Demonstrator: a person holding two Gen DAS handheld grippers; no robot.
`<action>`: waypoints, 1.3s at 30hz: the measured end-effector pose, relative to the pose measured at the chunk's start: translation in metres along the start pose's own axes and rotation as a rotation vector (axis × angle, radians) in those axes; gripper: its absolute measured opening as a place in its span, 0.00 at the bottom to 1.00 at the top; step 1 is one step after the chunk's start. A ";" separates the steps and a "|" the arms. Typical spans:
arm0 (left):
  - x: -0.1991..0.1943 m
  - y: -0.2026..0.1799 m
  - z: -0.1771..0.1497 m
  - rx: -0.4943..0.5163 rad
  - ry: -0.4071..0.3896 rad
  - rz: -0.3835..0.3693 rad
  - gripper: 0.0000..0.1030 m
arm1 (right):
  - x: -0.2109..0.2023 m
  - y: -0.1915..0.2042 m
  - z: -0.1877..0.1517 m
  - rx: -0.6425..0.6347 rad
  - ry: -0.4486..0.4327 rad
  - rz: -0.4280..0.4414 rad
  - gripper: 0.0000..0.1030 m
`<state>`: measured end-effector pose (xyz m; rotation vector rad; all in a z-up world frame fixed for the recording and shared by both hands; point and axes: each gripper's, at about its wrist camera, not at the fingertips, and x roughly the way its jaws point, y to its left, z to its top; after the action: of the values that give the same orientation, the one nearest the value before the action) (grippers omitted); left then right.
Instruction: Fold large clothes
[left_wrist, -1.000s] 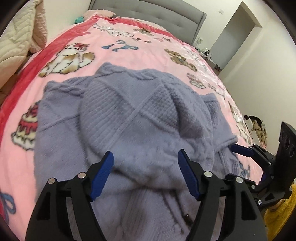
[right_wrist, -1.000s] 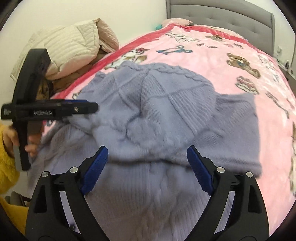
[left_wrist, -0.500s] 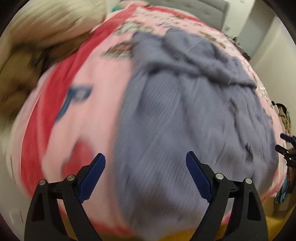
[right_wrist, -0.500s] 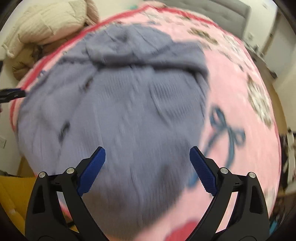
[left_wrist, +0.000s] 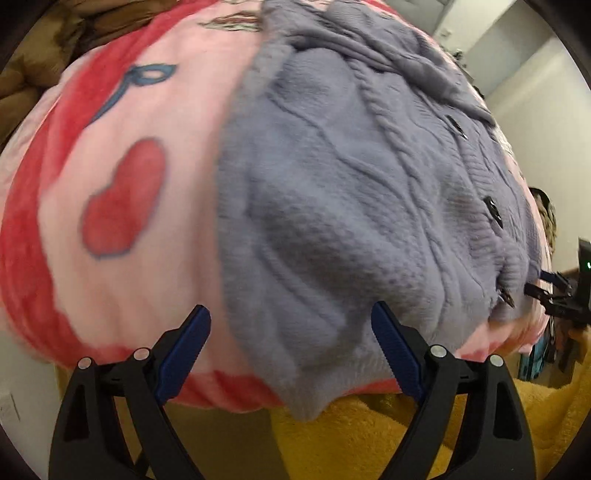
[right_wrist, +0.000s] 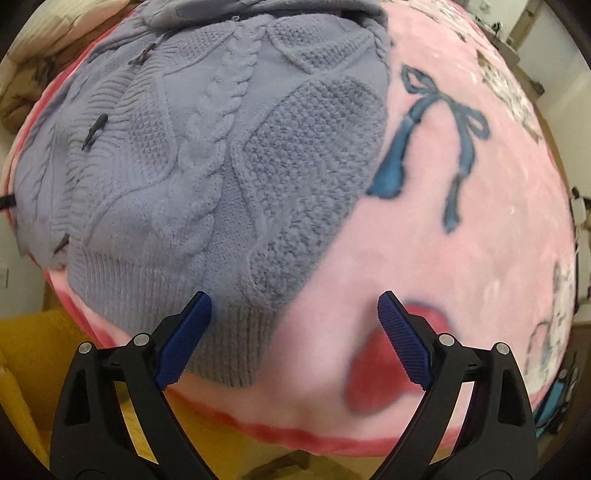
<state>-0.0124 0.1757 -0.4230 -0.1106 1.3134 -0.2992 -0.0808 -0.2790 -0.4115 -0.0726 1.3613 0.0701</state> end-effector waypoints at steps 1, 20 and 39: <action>0.004 -0.001 -0.001 0.008 0.009 0.004 0.85 | 0.003 0.002 0.000 -0.004 0.000 -0.005 0.87; -0.009 -0.039 0.022 -0.039 0.150 0.103 0.11 | -0.019 0.007 0.027 0.186 0.076 0.224 0.13; -0.109 -0.044 0.257 -0.250 -0.310 0.161 0.10 | -0.139 -0.049 0.256 0.048 -0.371 0.164 0.13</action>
<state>0.2042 0.1413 -0.2444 -0.2507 1.0394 0.0219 0.1441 -0.3050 -0.2226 0.0893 0.9955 0.1797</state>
